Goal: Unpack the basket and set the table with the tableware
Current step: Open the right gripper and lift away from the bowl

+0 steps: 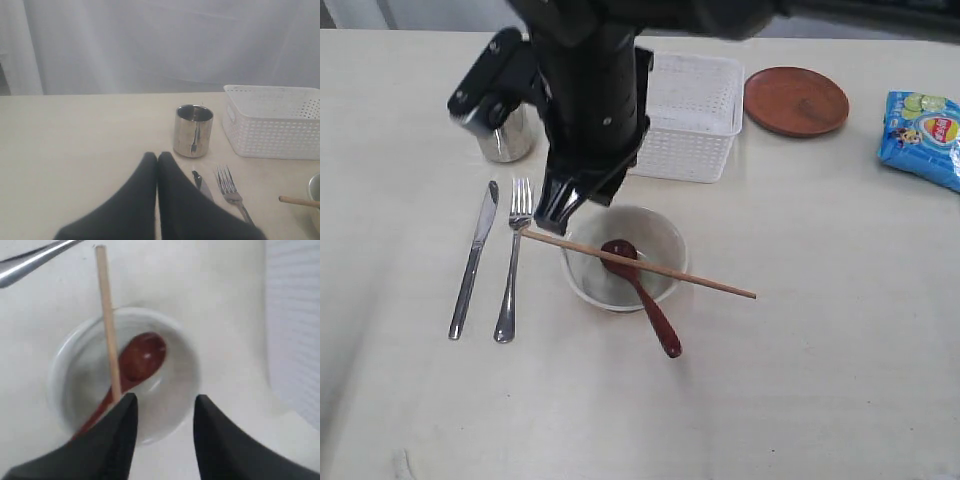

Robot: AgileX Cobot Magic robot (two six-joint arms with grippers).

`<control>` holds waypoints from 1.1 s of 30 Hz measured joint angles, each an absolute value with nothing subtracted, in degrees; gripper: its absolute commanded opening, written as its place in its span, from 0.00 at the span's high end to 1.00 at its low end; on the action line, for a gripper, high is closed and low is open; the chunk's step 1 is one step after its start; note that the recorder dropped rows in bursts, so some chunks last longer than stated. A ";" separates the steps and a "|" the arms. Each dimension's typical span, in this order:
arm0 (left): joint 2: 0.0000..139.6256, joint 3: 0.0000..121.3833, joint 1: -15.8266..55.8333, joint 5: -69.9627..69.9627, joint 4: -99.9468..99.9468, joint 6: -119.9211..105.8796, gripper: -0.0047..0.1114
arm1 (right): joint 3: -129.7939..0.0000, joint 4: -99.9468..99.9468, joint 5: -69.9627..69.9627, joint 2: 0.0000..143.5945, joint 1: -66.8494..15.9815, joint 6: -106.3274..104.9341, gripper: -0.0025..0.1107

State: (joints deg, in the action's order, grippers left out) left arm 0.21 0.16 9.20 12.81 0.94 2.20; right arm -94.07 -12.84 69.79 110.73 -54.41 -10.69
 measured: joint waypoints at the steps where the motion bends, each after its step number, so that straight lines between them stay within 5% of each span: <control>1: 0.21 0.16 9.20 12.81 0.94 2.20 0.96 | -94.16 -14.23 69.67 109.31 -54.41 -10.16 0.79; 4: 0.21 0.16 9.20 12.81 0.94 2.20 0.96 | -94.16 -17.23 69.67 105.67 -52.69 -9.11 0.98; 11: 0.21 0.16 9.20 12.81 0.94 2.20 0.96 | -89.89 -8.35 59.15 96.61 -39.07 -8.32 0.98; 21: 0.21 0.16 9.20 12.81 0.94 2.20 0.96 | -54.18 -2.38 20.33 73.91 -23.35 -7.56 0.98; 33: 0.21 0.16 9.20 12.81 0.94 2.20 0.96 | -54.30 -8.89 33.40 84.44 5.74 4.71 0.98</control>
